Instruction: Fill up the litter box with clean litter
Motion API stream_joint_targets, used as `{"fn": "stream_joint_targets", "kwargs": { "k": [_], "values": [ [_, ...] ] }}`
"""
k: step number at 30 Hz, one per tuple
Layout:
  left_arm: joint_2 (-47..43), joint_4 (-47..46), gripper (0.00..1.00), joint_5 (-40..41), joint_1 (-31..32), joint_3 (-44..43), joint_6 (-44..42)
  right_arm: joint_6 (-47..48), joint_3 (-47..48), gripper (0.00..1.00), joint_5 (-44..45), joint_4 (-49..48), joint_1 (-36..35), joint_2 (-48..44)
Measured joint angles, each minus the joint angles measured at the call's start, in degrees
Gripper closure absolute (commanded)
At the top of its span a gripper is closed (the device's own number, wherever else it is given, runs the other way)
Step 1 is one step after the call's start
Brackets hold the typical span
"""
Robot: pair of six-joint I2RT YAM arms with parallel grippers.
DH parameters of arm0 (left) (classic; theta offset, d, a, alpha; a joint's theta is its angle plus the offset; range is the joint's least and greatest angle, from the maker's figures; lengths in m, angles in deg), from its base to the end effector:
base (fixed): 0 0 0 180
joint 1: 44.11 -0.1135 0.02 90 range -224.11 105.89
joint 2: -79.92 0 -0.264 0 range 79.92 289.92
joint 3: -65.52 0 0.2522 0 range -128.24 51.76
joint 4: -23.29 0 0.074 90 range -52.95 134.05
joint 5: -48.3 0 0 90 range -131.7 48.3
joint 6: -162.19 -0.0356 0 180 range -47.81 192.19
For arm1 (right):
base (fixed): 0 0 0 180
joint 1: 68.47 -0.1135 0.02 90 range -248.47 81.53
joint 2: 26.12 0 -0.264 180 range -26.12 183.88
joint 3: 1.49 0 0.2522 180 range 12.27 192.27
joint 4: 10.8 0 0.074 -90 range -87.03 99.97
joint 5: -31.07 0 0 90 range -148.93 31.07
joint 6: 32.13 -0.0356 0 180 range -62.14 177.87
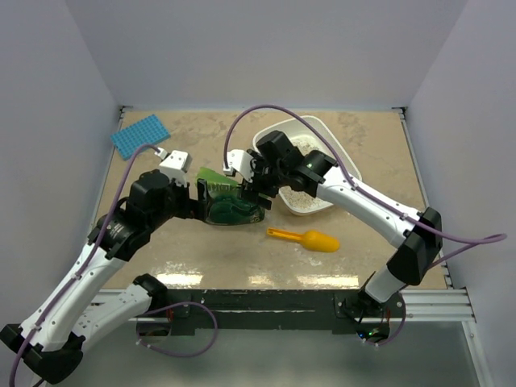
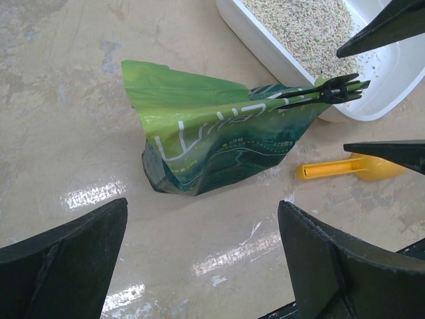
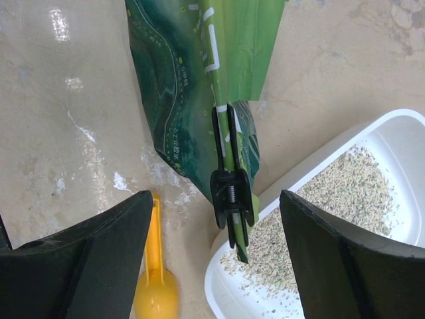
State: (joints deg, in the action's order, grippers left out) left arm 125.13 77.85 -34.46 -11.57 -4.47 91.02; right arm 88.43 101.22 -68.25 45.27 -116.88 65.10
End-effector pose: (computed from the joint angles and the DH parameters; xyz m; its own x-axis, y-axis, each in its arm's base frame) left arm 0.1355 -0.0811 0.3523 -0.5388 -0.0361 -0.8417 0.2826 0.9335 -0.2209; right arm 0.2283 0.2660 0.3511 0.0130 -0.7412 -0.6711 -0.9384 0.2228 -0.2643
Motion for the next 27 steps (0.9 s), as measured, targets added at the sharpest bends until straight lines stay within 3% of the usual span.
{"fn": "stream_joint_targets", "kwargs": {
  "k": [6, 8, 9, 11, 13, 27],
  "values": [
    [0.2, -0.7, 0.00, -0.1, 0.0, 0.9, -0.4, 0.1, 0.1, 0.33, 0.0, 0.0, -0.1, 3.3],
    [0.4, -0.9, 0.00, -0.2, 0.0, 0.9, -0.4, 0.2, 0.1, 0.52, 0.0, 0.1, -0.1, 3.9],
    [0.4, -0.9, 0.00, -0.3, 0.0, 1.0, -0.4, 0.3, 0.1, 0.69, 0.0, 0.1, -0.1, 4.0],
    [0.5, -1.0, 0.00, -0.4, 0.0, 1.2, -0.5, 0.3, 0.1, 0.81, 0.5, 0.1, -0.2, 4.0],
    [0.6, -1.1, 0.00, -0.4, 0.0, 1.5, -0.5, 0.4, 0.3, 1.00, 1.1, 0.1, -0.2, 4.0],
    [1.8, -3.0, 0.00, -1.9, 0.0, 1.7, -0.5, -2.4, 0.1, 1.00, 9.6, 0.0, -0.7, -1.8]
  ]
}}
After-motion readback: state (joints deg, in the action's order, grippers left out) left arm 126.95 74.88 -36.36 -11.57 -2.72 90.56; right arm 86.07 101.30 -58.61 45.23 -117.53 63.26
